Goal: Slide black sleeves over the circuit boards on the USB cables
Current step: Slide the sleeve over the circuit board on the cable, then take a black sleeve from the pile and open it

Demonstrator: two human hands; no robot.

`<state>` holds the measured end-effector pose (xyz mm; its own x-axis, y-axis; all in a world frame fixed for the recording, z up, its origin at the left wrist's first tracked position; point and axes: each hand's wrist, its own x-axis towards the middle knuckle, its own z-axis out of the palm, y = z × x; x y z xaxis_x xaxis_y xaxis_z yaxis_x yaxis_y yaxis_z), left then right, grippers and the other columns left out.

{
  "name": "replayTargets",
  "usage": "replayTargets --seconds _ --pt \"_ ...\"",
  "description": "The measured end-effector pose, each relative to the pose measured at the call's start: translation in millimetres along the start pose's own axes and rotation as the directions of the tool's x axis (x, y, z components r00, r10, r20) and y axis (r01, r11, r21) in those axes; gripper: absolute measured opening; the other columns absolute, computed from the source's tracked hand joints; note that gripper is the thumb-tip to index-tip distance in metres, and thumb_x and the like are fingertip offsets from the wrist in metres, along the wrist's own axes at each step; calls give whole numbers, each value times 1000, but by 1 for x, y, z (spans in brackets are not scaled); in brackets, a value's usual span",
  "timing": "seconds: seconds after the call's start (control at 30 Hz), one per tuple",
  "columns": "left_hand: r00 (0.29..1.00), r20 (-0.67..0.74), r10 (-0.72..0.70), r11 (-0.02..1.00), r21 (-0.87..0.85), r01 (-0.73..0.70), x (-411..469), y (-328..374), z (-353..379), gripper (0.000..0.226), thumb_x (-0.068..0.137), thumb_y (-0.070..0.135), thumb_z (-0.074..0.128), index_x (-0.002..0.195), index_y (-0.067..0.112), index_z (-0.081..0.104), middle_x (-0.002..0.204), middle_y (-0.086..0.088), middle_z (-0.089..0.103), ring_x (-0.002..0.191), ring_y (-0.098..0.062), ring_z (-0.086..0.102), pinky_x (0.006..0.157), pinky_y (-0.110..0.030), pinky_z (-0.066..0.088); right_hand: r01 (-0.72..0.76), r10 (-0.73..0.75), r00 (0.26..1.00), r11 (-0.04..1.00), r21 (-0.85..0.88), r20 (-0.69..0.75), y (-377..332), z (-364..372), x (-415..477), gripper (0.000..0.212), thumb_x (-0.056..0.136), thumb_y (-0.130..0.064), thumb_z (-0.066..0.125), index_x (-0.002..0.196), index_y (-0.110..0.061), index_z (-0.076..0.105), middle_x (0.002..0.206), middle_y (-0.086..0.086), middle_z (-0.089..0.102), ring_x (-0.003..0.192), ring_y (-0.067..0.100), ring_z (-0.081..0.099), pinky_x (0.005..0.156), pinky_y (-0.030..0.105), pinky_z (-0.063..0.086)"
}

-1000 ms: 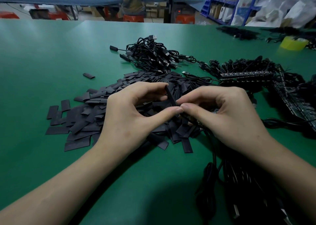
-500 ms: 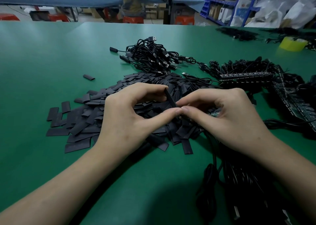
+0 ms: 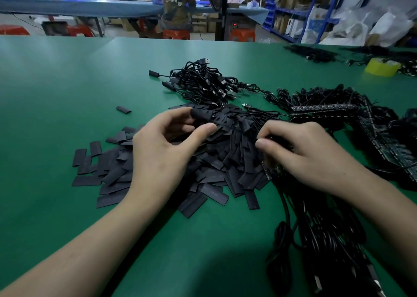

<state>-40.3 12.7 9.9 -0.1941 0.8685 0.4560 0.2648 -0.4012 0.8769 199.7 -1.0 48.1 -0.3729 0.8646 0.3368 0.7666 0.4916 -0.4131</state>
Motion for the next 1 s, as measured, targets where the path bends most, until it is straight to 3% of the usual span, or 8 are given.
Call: replayTargets --seconds 0.1,0.17,0.33,0.43,0.63,0.73,0.83,1.0 --pt "1000 29 11 998 62 -13 -1 0 0 68 71 56 81 129 21 69 108 11 74 101 -2 69 95 -27 56 -49 50 995 999 21 -86 -1 -14 16 16 98 -37 56 85 -32 62 66 -11 68 49 2 64 52 15 46" --pt "995 73 71 986 144 -81 -3 1 1 61 76 55 79 126 22 70 109 13 71 101 -3 66 93 -28 55 -61 52 990 996 -63 -129 -2 -23 40 16 99 -38 58 87 -29 64 63 -9 65 51 1 63 50 22 46" --pt "942 271 201 901 326 -286 -11 4 4 42 86 61 64 111 30 76 92 18 67 86 -3 62 84 -35 54 -30 -17 986 960 -278 -163 -9 -25 141 23 102 -39 57 99 -21 70 93 -1 71 87 23 63 77 40 52" --pt "908 332 255 847 376 -375 -13 3 5 31 94 53 65 115 33 75 92 17 71 89 -3 61 88 -35 49 5 -56 992 913 -408 -114 -21 -12 212 24 103 -39 55 105 -19 69 109 4 71 102 29 63 87 46 53" --pt "862 412 296 829 338 -446 -13 0 5 21 97 46 65 108 31 75 95 15 71 93 -3 63 89 -30 43 55 -49 999 846 -530 25 -44 30 299 27 105 -28 52 123 -11 61 124 16 65 107 35 60 85 41 48" --pt "857 422 296 836 319 -446 -12 -1 6 22 96 47 65 107 30 75 88 15 68 87 -4 62 88 -29 43 147 -18 981 725 -673 196 -42 58 310 43 105 -17 50 147 -10 46 142 22 50 125 40 54 101 47 48" --pt "857 420 297 840 313 -444 -12 -2 7 22 97 47 65 106 30 75 86 15 67 85 -4 61 87 -29 42 147 -19 980 739 -658 197 -37 74 303 48 105 -23 50 152 -17 42 148 18 44 132 40 48 107 51 43" --pt "869 406 283 839 335 -429 -12 -3 7 21 98 48 62 106 33 74 93 16 70 93 -3 62 88 -30 44 148 -122 989 890 -432 87 -23 49 235 33 102 -33 57 133 -21 60 130 9 54 116 30 55 99 44 45"
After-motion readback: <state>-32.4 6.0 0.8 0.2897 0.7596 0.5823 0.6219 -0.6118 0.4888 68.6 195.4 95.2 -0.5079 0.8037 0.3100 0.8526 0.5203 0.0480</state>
